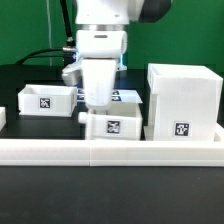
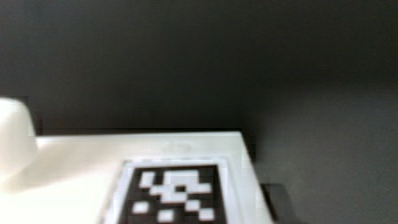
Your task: Assemble drawer
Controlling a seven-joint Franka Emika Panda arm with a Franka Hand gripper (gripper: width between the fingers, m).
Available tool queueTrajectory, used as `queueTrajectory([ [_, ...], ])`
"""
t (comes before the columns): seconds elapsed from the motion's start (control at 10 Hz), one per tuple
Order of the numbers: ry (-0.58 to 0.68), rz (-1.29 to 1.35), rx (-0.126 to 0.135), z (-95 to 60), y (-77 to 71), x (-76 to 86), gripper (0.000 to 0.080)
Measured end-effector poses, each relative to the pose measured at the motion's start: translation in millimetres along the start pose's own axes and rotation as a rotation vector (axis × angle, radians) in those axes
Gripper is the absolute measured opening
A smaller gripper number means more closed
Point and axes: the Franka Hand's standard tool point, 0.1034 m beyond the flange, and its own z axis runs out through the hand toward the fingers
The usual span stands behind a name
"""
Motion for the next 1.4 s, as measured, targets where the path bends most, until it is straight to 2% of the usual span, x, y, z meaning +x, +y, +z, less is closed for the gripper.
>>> queueTrajectory([
  [0.4, 0.004, -0.03, 0.002, 1.1, -0.6, 17.6, 0.0042],
  [0.7, 0.003, -0.028, 0.007, 3.5, -2.2, 16.0, 0.0042],
  [1.4, 0.0, 0.011, 0.019, 5.8, -2.4, 24.6, 0.0042],
])
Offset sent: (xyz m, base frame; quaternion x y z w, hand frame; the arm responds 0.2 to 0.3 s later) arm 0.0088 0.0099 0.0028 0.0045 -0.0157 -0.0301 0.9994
